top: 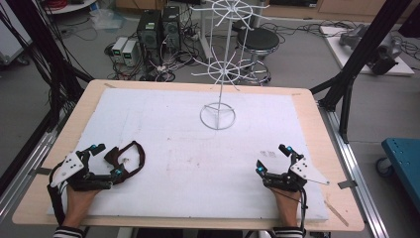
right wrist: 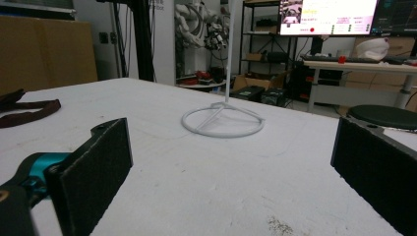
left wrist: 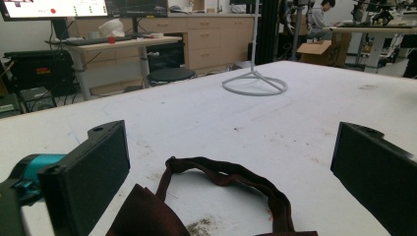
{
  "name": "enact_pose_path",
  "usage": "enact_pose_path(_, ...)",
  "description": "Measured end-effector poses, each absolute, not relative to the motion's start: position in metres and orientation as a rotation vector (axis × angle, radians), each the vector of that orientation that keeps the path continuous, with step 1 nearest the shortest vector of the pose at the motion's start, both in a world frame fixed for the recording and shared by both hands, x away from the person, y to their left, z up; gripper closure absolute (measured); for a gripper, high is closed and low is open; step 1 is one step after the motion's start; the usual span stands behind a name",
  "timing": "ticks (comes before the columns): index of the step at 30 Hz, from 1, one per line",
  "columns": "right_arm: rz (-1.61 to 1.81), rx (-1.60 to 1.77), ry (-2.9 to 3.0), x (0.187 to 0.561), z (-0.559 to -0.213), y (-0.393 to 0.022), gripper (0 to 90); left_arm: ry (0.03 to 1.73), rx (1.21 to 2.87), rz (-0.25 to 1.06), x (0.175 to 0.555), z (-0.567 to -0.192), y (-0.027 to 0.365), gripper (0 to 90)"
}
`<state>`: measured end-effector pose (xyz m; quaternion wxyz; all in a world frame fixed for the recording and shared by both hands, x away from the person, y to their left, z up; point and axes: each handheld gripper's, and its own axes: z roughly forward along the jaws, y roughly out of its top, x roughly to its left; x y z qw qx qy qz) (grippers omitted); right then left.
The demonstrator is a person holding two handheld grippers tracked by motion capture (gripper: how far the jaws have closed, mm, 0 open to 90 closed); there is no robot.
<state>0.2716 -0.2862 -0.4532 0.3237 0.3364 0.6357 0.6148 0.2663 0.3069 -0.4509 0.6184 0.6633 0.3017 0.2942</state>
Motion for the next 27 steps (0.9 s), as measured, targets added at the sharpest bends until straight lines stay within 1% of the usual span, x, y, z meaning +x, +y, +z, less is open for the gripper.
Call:
enact_pose_path(22, 1.615, 0.885, 1.659, 0.2719, -0.4531, -0.2864, 1.4, 0.692, 1.512, 0.649, 0.2673, -0.4505, 0.3094, 1.7)
enact_pose_path(27, 1.616, 0.887, 1.663, 0.2716, -0.4532, -0.2862, 1.4, 0.693, 1.504, 0.663, 0.2668, -0.4489, 0.3131, 1.7)
